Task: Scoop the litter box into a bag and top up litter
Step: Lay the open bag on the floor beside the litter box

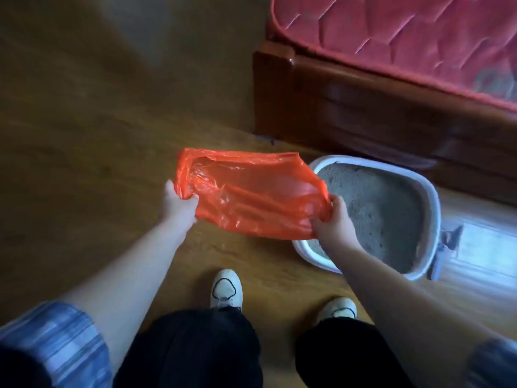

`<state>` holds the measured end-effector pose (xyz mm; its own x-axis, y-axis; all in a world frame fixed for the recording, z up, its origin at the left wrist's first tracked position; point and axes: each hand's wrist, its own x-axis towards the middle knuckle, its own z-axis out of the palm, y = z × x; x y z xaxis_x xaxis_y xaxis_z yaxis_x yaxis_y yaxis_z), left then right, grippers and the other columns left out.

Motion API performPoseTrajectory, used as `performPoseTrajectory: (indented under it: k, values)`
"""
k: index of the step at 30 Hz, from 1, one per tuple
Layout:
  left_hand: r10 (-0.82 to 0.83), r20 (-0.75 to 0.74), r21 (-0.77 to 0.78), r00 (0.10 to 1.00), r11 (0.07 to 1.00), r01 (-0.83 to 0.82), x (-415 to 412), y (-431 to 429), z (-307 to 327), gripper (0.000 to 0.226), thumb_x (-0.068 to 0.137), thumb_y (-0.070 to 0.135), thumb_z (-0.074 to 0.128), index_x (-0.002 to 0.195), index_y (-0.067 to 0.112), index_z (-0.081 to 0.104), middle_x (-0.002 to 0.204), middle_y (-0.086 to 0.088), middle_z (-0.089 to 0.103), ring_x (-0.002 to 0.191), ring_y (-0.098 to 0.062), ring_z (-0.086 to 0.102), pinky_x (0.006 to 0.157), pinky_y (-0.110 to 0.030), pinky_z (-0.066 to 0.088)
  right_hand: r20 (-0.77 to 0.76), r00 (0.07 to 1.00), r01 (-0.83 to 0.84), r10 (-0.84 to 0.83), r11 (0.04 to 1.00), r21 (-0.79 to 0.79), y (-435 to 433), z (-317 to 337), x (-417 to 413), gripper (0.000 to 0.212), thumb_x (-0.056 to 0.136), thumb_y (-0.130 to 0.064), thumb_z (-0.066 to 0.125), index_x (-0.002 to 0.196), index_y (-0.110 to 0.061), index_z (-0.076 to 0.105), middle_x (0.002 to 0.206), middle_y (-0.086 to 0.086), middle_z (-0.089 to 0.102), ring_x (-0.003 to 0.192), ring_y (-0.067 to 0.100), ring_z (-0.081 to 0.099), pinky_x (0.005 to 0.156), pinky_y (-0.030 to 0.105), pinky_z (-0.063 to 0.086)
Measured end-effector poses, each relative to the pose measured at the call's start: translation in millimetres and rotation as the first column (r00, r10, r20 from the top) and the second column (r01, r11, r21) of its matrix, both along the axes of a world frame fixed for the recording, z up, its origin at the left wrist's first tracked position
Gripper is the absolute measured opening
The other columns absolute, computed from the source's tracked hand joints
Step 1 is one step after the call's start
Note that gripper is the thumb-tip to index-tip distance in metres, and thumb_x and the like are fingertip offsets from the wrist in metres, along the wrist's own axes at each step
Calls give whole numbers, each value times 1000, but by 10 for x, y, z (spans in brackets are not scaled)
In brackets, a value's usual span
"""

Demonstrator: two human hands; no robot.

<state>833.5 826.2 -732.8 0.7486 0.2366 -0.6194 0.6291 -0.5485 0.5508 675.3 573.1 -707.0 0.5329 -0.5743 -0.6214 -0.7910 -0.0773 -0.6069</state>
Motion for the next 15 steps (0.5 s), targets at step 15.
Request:
performPoseTrajectory:
  k: [15]
  values:
    - [-244, -222, 123, 944, 953, 276, 323, 487, -2457, 51, 84, 24, 77, 114, 10, 38, 112, -14, 63, 79, -25, 66, 70, -42, 60, -318, 695, -719, 645, 618, -317, -57, -2180, 837, 50, 88, -35, 60, 130, -11, 46, 123, 16, 51, 118, 36, 52, 94, 43, 47]
